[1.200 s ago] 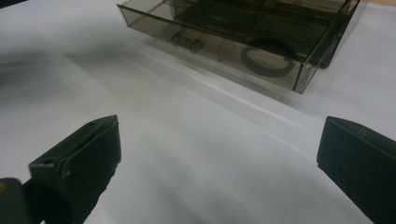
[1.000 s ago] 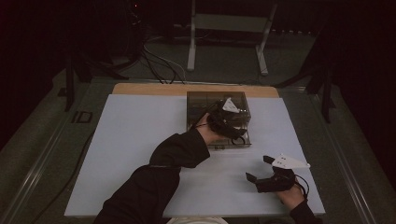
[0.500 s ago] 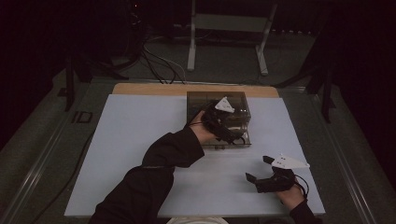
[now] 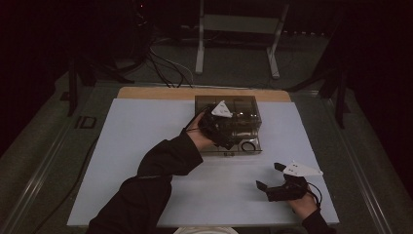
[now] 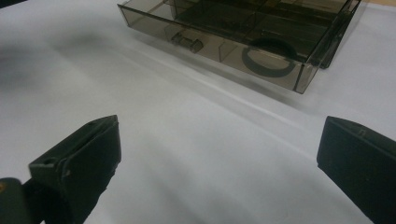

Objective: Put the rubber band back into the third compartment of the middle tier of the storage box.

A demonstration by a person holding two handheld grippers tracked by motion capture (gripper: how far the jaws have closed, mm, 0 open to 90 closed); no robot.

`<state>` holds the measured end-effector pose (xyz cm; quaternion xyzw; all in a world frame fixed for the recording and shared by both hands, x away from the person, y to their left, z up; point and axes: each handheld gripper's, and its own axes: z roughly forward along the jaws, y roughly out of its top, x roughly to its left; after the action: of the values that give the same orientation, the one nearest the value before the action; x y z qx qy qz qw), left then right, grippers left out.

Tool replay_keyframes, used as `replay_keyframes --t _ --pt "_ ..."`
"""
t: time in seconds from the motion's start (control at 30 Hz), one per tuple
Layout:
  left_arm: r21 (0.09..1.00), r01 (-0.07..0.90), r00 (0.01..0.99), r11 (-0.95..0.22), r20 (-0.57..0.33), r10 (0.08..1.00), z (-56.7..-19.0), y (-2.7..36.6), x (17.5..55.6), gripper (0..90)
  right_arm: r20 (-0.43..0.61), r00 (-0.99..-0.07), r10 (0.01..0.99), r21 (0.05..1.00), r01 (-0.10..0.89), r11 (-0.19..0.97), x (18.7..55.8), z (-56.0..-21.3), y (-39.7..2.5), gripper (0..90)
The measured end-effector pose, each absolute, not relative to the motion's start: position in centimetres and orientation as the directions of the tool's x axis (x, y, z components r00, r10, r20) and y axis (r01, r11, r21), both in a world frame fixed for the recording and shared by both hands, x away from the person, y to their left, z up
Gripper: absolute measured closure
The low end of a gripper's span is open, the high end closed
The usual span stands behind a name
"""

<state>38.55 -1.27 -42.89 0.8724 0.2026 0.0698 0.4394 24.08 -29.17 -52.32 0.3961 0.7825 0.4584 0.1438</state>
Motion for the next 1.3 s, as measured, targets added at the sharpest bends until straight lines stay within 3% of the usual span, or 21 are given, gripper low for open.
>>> replay_keyframes --t 0.67,1.3 --pt "0.785 0.331 0.854 -0.524 -0.013 0.521 -42.5 6.5 37.6 0.8 0.133 -0.646 0.752 0.828 0.489 0.273 24.1 -52.4 -29.1 0.0" --pt "0.816 0.384 0.759 -0.433 -0.012 0.651 -42.9 13.4 35.6 0.9 0.136 -0.650 0.748 0.829 0.488 0.273 24.0 -52.3 -29.0 0.0"
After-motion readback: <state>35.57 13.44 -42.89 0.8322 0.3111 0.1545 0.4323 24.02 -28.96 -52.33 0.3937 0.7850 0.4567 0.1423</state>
